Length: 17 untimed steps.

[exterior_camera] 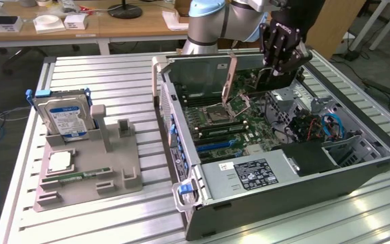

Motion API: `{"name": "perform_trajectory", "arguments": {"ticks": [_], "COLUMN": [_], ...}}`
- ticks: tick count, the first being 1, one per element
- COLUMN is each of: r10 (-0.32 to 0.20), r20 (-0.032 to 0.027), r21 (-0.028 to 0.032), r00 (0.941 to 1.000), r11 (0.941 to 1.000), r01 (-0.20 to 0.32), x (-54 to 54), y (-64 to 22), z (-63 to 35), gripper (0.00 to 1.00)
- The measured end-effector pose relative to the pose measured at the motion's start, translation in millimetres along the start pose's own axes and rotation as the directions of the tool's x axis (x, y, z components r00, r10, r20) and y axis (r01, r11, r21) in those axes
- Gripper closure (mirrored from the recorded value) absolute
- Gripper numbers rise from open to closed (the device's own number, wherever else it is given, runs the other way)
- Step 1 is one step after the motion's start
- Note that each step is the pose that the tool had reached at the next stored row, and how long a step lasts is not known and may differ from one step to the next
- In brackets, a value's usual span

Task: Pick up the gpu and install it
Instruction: 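Insert the gpu into the slot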

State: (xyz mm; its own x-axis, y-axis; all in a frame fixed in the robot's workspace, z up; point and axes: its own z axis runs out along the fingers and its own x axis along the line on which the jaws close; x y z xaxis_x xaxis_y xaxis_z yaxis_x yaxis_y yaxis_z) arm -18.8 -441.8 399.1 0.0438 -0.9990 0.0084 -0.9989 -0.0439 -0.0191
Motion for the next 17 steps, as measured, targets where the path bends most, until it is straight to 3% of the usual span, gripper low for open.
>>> {"name": "perform_trajectory", "arguments": {"ticks": [17], "r10": [0.000], "r20": [0.0001], "r21": [0.0001], "r00": [1.0000], "r11": [1.0000], "r01": [0.000], "x": [0.0], "y": [0.1], "z": [5.9], "gripper": [0.74]}}
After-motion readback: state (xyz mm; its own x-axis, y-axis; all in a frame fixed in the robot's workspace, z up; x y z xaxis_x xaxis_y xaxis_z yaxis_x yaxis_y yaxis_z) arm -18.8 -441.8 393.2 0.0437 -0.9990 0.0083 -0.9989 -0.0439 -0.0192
